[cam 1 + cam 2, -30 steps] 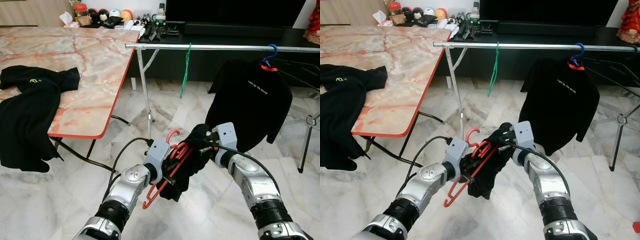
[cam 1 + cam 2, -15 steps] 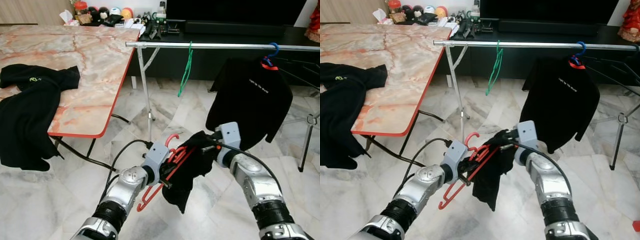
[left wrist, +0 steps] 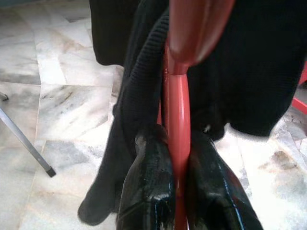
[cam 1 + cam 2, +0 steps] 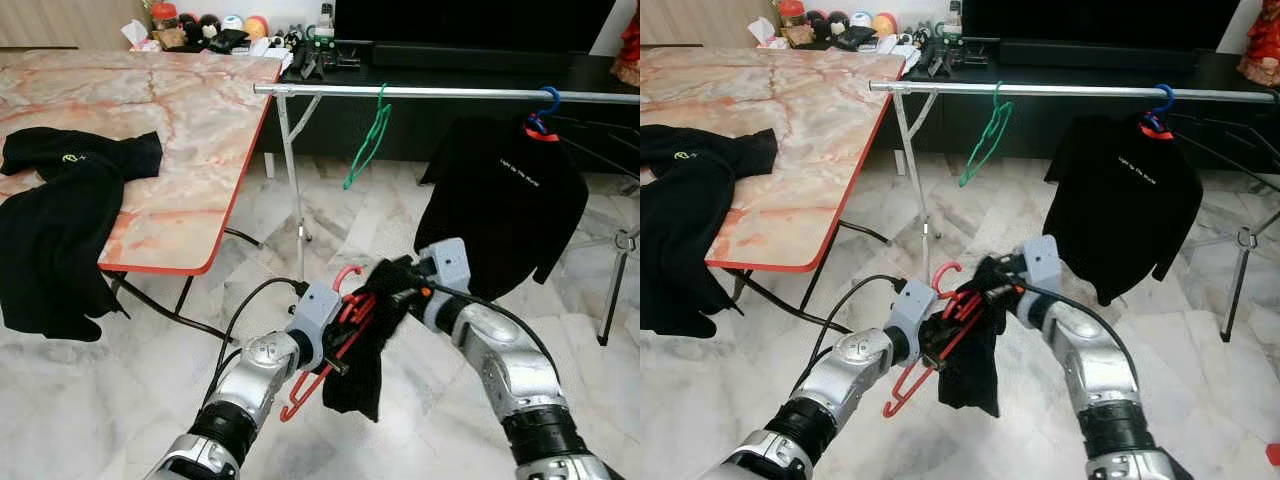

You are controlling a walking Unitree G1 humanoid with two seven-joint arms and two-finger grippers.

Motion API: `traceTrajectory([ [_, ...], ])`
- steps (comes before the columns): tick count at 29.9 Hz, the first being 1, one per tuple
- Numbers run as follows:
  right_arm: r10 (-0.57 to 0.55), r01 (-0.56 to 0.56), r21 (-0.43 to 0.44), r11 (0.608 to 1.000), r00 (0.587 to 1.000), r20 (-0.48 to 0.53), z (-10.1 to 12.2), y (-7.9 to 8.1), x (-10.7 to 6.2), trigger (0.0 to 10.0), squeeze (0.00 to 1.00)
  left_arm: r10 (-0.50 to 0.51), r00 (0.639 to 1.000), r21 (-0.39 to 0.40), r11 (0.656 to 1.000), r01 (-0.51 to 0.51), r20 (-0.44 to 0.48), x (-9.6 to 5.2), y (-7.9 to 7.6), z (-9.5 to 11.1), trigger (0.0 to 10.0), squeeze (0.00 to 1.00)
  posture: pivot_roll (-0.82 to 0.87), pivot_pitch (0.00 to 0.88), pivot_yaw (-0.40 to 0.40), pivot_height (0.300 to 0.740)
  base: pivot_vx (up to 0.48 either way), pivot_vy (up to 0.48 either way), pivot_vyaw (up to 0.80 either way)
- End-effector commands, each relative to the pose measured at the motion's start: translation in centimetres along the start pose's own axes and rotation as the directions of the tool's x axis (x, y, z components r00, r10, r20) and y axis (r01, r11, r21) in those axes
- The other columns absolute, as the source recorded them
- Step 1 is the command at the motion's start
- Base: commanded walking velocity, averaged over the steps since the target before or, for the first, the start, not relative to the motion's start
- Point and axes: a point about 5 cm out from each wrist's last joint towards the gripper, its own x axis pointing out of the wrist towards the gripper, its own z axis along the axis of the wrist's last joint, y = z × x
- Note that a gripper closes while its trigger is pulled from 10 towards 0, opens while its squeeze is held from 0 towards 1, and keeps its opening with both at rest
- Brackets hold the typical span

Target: Hang hanger

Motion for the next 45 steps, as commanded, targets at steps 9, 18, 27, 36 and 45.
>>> traceTrajectory([
  [9, 0.053, -0.052, -0.029, 0.998, 0.997, 0.049, 0.6, 0.6, 0.0, 10.0, 0.00, -0.005, 0.998, -0.036, 0.999, 0.007, 0.057, -0.1, 0.0, 0.6, 10.0, 0.00, 0.02, 0.148, -0.002, 0.740, 0.000, 0.000, 0.00],
  [18, 0.190, -0.187, -0.141, 0.972, 0.982, 0.009, 0.8, 1.7, -1.0, 10.0, 0.00, -0.012, 0.996, -0.065, 0.998, 0.017, 0.083, 0.0, -0.3, 0.9, 10.0, 0.00, 0.01, 0.156, 0.002, 0.740, 0.000, 0.000, 0.00],
  [27, 0.179, -0.184, -0.159, 0.970, 0.983, -0.048, -0.5, 1.7, -1.6, 10.0, 1.00, 0.049, 0.988, -0.114, 0.993, -0.032, 0.150, 0.0, 0.3, 1.8, 10.0, 0.00, 0.00, 0.158, 0.000, 0.740, 0.000, 0.000, 0.00],
  [36, 0.188, -0.197, -0.172, 0.965, 0.980, -0.070, -0.9, 1.9, -2.4, 10.0, 1.00, 0.112, 0.973, -0.152, 0.985, -0.082, 0.201, -0.2, 0.8, 2.4, 10.0, 0.00, 0.00, 0.160, -0.001, 0.740, 0.000, 0.000, 0.00],
  [45, 0.117, -0.121, -0.173, 0.977, 0.992, -0.036, -0.5, 1.0, -3.2, 10.0, 1.00, 0.143, 0.967, -0.159, 0.981, -0.111, 0.208, -0.4, 1.3, 2.3, 10.0, 0.00, -0.01, 0.162, -0.006, 0.740, 0.000, 0.000, 0.00],
])
